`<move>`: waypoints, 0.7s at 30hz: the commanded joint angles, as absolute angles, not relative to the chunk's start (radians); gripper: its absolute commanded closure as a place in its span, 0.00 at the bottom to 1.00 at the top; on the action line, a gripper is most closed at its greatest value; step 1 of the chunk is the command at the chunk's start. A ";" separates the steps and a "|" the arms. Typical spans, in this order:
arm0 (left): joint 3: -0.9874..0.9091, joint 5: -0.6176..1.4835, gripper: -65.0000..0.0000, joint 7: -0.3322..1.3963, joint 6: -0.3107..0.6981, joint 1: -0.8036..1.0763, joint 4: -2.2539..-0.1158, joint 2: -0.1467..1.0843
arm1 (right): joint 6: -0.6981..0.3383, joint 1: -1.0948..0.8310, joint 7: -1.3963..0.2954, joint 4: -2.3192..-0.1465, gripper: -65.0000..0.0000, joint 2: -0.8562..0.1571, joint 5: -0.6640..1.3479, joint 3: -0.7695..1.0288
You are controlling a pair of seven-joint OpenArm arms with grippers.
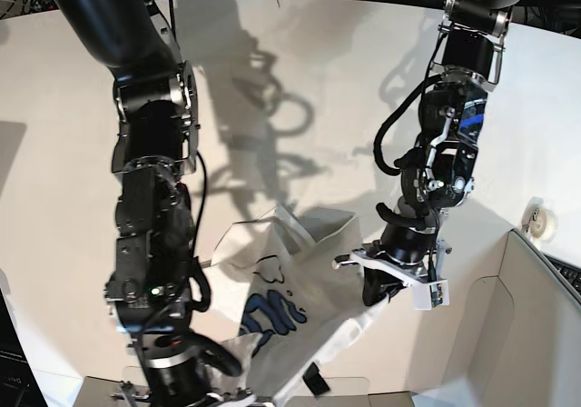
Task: Layout the t-shirt on the table in an organized manner, then fold the t-shirt properly
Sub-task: 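Spread the grippers apart, stretching the t-shirt open between them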
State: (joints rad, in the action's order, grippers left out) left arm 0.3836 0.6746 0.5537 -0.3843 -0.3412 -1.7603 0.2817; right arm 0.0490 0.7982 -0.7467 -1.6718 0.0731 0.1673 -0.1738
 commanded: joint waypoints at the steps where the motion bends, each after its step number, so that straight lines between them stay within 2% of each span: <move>1: 0.374 0.685 1.00 0.532 -0.377 -0.374 -1.776 0.300 | 0.042 0.839 -0.711 -1.687 1.00 0.073 0.196 -0.168; 4: 0.372 0.717 1.00 0.587 -0.357 -0.387 -1.778 0.346 | 0.042 0.839 -0.725 -1.687 1.00 0.068 0.260 -0.143; 10: 0.372 0.826 1.00 0.693 -0.357 -0.538 -1.778 0.441 | 0.042 0.854 -0.791 -1.687 1.00 0.076 0.300 -0.119; 14: 0.372 0.866 1.00 0.697 -0.357 -0.634 -1.774 0.499 | 0.042 0.885 -0.792 -1.679 1.00 0.082 0.298 -0.117; 21: 0.374 0.974 1.00 0.691 -0.357 -0.834 -1.661 0.608 | 0.042 1.015 -0.788 -1.569 1.00 0.157 0.297 -0.128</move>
